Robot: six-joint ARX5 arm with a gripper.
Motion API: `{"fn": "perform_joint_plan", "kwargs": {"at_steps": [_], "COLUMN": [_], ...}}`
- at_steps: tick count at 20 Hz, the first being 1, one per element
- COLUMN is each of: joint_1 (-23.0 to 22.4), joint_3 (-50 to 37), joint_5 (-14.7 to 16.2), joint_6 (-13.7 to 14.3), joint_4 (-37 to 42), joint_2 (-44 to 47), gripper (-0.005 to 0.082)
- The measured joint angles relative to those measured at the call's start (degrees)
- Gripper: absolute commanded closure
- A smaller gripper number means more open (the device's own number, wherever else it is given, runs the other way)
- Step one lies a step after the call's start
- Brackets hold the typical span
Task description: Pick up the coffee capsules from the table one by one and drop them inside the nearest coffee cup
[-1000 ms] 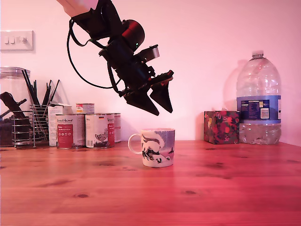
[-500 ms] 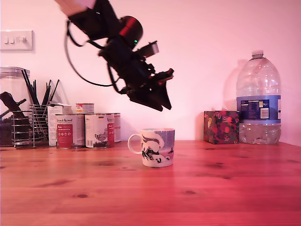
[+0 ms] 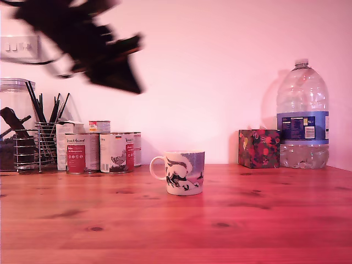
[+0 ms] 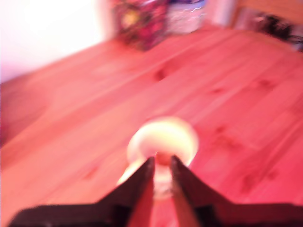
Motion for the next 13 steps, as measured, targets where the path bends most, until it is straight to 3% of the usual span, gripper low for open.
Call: {"fn": "perform_joint_plan", "kwargs": {"at_steps": [4,13], "joint_1": [1.2,1.2], "joint_3": [-6.64,-6.73], "joint_5": [-2.99,-3.45], "joint_6": [-0.24,-0.48], "joint_4": [-1.86,-3.28], "joint_2": [-8.48,-12.72], "gripper": [0.0793,0.0793]}}
